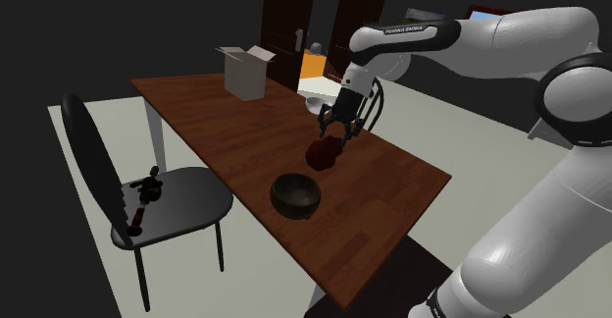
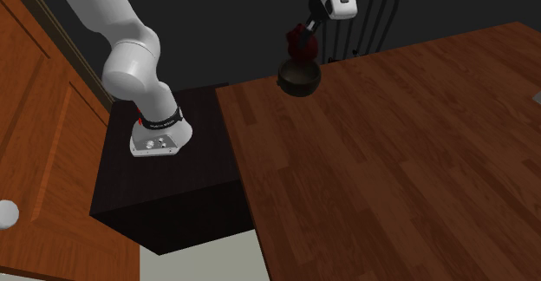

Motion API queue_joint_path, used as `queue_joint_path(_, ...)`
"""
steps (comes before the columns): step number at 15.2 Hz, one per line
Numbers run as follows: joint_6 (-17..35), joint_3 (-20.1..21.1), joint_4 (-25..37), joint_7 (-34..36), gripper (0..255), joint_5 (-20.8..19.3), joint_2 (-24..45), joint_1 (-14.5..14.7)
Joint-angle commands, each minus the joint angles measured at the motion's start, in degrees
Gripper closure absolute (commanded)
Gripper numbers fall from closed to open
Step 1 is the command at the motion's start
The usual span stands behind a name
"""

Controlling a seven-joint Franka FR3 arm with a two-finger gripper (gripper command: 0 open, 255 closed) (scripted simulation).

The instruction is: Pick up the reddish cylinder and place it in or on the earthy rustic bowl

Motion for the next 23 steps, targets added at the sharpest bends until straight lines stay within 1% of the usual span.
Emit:
queue_joint_path(1,-0.2,1.2,1.7,2.5,255,0.5,0.6,1.1)
queue_joint_path(4,-0.3,3.4,5.9,6.9,255,1.3,3.1,3.2)
queue_joint_path(23,12.6,3.8,-3.7,2.2,255,2.8,7.2,3.6)
